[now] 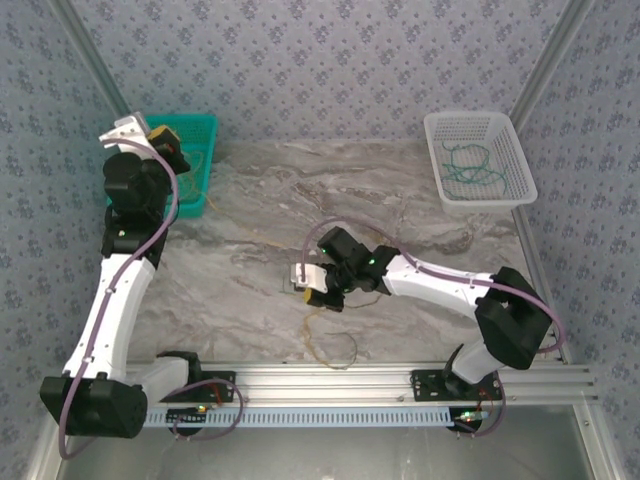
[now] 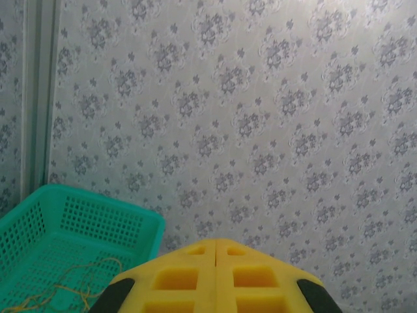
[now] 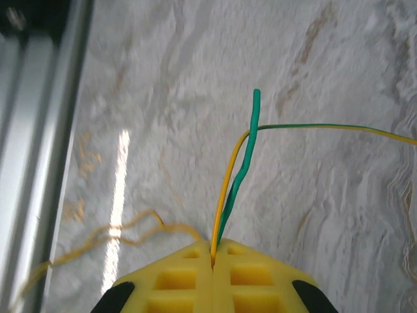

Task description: Untangle the cables

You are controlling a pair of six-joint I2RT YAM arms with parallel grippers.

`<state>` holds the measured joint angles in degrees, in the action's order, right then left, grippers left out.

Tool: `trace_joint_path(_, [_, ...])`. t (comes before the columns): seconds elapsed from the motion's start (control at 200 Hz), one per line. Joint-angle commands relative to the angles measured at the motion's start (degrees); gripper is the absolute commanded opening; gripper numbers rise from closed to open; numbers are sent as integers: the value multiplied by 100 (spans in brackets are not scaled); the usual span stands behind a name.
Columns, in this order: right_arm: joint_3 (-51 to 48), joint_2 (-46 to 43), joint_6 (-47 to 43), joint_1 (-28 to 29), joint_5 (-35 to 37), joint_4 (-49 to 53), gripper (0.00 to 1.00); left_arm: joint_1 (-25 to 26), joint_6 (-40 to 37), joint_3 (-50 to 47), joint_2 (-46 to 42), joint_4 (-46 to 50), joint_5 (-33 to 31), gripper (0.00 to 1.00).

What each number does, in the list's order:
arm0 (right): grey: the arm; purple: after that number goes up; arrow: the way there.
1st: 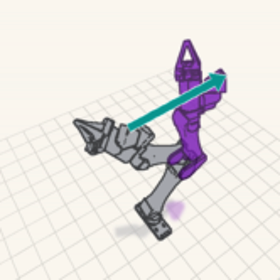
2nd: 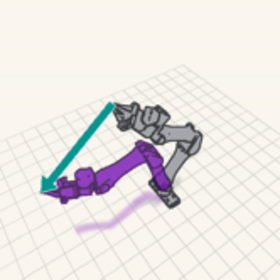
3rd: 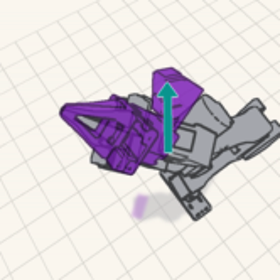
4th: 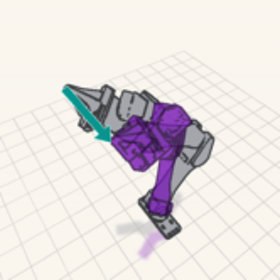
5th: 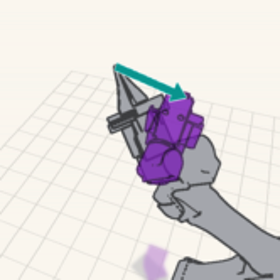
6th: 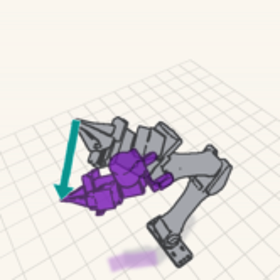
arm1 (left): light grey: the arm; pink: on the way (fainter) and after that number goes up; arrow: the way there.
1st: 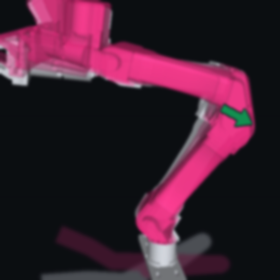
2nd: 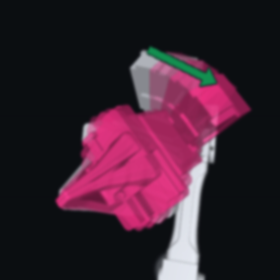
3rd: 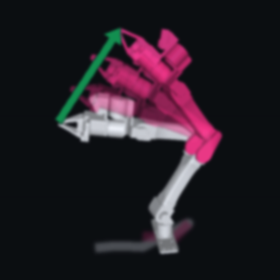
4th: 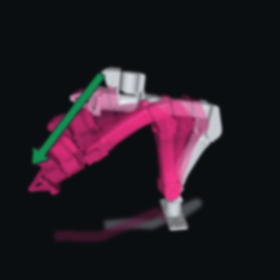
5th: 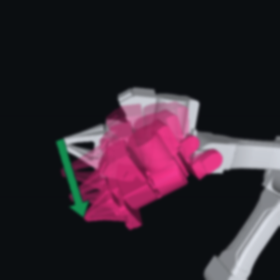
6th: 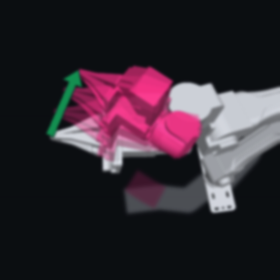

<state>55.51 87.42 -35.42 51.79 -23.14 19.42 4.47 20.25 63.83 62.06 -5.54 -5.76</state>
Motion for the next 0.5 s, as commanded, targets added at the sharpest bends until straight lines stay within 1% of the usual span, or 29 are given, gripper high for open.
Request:
trace_joint_path(0.0, [-117,-46,-1046,-68,528,170,11,-49,165,-168,-159,53,135,0])
trace_joint_path(0.09, [9,84,-1365,-81,823,191,17,-21,280,-384,-201,137,256,0])
trace_joint_path(0.17, [78,274,-1521,-146,923,103,21,99,256,-648,-255,151,317,0])
trace_joint_path(0.27, [171,490,-1636,-254,898,37,19,408,105,-882,-228,269,232,0])
trace_joint_path(0.31, [261,574,-1634,-273,924,95,15,526,47,-957,-161,334,216,0])
trace_joint_path(0.335, [296,611,-1614,-279,923,114,12,581,32,-998,-117,374,199,0])
trace_joint_path(0.4, [355,592,-1511,-292,822,141,11,656,87,-1149,-37,448,185,0])
trace_joint_path(0.455, [235,415,-1267,-288,719,-124,17,693,144,-1339,-52,404,179,0])
trace_joint_path(0.495, [86,197,-853,-332,629,-487,18,711,186,-1504,-101,339,140,0])
